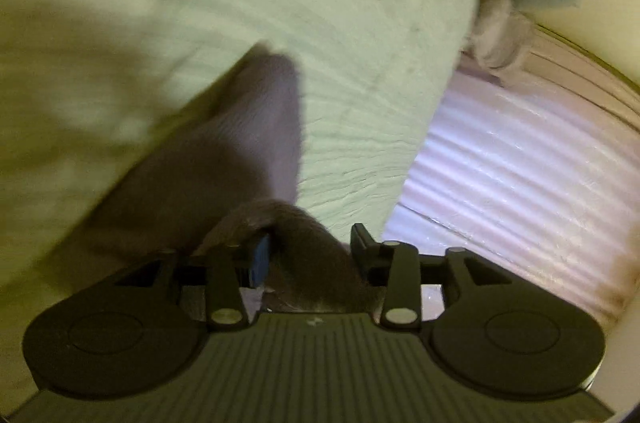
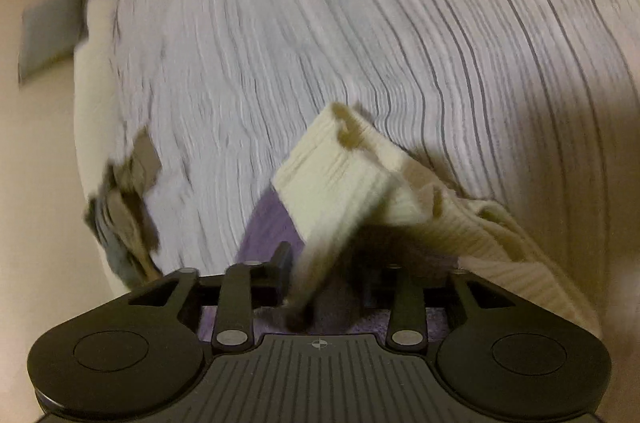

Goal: Fold clothes

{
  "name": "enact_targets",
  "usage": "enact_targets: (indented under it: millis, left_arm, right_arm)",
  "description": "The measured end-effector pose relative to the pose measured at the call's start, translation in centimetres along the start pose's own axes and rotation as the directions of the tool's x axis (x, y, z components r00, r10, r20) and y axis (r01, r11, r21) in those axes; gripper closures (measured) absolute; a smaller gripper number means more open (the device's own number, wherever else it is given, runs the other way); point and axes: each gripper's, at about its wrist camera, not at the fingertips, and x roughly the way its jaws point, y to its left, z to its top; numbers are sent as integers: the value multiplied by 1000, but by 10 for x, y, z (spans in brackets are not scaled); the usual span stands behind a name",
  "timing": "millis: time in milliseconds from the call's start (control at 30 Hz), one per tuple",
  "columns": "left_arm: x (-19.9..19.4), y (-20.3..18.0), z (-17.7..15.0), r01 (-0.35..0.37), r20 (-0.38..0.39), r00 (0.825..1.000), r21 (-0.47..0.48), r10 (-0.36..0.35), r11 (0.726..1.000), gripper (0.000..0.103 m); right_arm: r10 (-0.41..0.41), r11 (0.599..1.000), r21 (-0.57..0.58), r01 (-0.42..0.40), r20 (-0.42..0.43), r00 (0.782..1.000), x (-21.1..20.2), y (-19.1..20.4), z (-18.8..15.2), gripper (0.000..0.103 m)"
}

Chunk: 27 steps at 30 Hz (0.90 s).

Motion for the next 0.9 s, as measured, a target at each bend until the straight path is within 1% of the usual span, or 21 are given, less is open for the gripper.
enact_targets:
  millis: [33,67,100,133,200,267,300,367,433,500,567,600,633,700,733,767,800,833,867,900]
  left_arm:
    - [-5,-7,1,-7,19,1000,64,6,998,63]
    - [-9,-14,0,-24,41,999,137,18,990,59]
    - [-13,-22,-2,-59,63,997,224,46,973,59]
    - [-14,-32,-6,-114,85,992,320,92,940,59]
    - [-11,-45,-16,-200,107,980,472,169,859,59]
    - [-5,-55,-28,-220,108,975,579,193,785,59]
    - [-3,-55,-34,-219,107,975,612,194,760,59]
    - [-1,-54,-39,-224,114,973,645,198,730,59]
    - [4,-51,-36,-243,128,969,657,212,714,59]
    - [13,-49,-32,-261,142,964,660,224,705,59]
    - [20,-49,-30,-263,144,963,678,227,686,59]
    - [24,-49,-29,-263,144,963,688,227,676,59]
    - [28,-48,-28,-258,140,964,690,225,676,60]
    - [34,-46,-25,-244,128,968,684,216,688,62]
    - [38,-45,-24,-237,122,970,680,212,694,69]
    - [38,-45,-23,-234,124,971,680,205,695,82]
    - [36,-46,-23,-233,132,972,681,196,694,88]
    - [33,-47,-22,-232,140,972,682,188,693,90]
    - [31,-49,-21,-231,148,973,683,179,692,91]
    - [29,-50,-20,-231,155,973,685,171,691,91]
  right_arm:
    - [22,1000,3,-22,14,1000,0,-1,0,52]
    - [37,999,-27,-36,22,999,-1,2,-2,45]
    - [52,997,-58,-50,31,998,-3,5,-3,38]
    - [67,994,-89,-64,38,997,-4,8,-4,33]
    - [99,984,-151,-90,52,994,-7,14,-6,29]
    - [133,969,-218,-115,68,989,-10,21,-9,29]
    - [158,949,-288,-126,92,983,-16,30,-9,29]
    - [158,905,-414,-97,117,980,-20,52,-12,29]
    - [112,843,-536,-30,119,987,-22,65,-16,29]
    - [57,771,-637,29,114,992,-21,66,-19,29]
    - [-8,713,-697,77,103,995,-16,60,-18,29]
    - [-31,689,-719,86,89,996,-11,56,-16,29]
    - [-43,673,-736,80,69,997,-6,51,-15,29]
    - [-57,653,-754,67,39,998,9,46,-12,29]
    - [-40,653,-756,39,16,999,13,43,-11,29]
    - [-16,669,-744,2,-12,1000,17,42,-11,29]
    - [6,697,-717,-32,-39,999,25,40,-11,32]
    - [15,713,-699,-51,-58,998,32,42,-12,68]
    - [12,711,-702,-48,-55,998,37,44,-15,77]
    - [1,696,-718,-18,-24,1000,42,52,-19,81]
